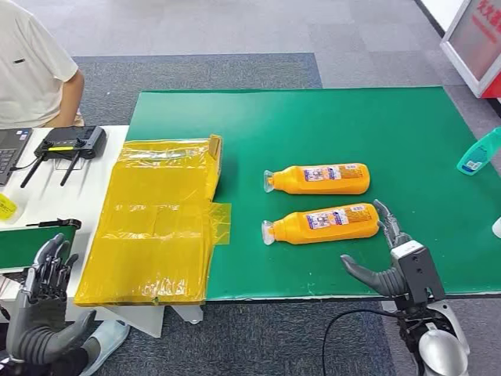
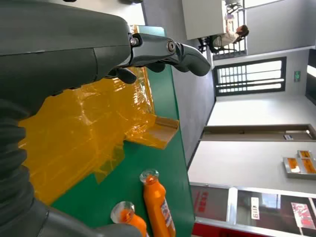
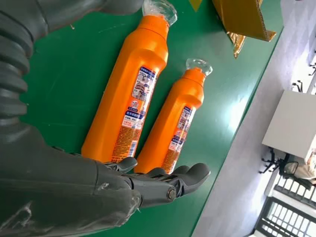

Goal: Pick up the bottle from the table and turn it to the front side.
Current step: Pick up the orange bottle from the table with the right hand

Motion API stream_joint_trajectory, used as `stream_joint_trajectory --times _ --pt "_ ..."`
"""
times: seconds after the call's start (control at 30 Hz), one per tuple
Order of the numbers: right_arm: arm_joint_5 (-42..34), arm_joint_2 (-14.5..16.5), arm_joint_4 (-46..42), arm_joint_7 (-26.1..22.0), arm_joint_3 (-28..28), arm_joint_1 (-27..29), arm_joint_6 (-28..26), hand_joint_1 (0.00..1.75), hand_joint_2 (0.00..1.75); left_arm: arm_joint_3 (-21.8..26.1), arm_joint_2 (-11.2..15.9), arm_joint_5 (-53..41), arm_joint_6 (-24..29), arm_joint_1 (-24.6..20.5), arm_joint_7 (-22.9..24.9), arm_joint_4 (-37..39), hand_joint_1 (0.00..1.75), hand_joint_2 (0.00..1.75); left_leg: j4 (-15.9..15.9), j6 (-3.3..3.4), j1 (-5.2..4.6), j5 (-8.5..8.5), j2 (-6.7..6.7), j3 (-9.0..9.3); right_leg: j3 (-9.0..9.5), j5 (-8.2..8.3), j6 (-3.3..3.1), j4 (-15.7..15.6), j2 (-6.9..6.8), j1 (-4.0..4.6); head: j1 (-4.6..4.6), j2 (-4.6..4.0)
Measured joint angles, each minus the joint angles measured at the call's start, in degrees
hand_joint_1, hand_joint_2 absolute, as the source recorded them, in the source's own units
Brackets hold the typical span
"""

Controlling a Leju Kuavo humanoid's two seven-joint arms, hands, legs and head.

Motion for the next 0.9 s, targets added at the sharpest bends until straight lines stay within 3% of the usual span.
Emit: stream_joint_trajectory --times 0.6,0.73,0.9 --pt "0.4 -0.3 0.0 1.0 0.0 0.2 -0.1 0.0 1.75 0.0 0.1 0.8 0.3 0.1 0.7 0.0 0.0 1.75 0.0 0.0 0.0 0.0 0.0 0.0 -0.01 0.0 0.0 0.0 0.0 0.0 0.01 0.0" --pt "5.8 -1.7 0.1 3.3 0.0 0.2 -2.1 0.0 1.75 -0.2 0.2 0.9 0.4 0.1 0.8 0.0 0.0 1.75 0.0 0.0 0.0 0.0 0.0 0.0 0.0 0.0 0.0 0.0 0.0 0.0 0.02 0.0" --pt "16.1 -6.2 1.1 6.9 0.0 0.1 -4.0 0.0 1.75 -0.7 0.7 1.1 0.9 0.1 0.7 0.0 0.0 1.75 0.0 0.03 -0.05 -0.02 0.0 -0.01 0.01 0.01 0.02 0.0 0.0 -0.04 0.01 0.0"
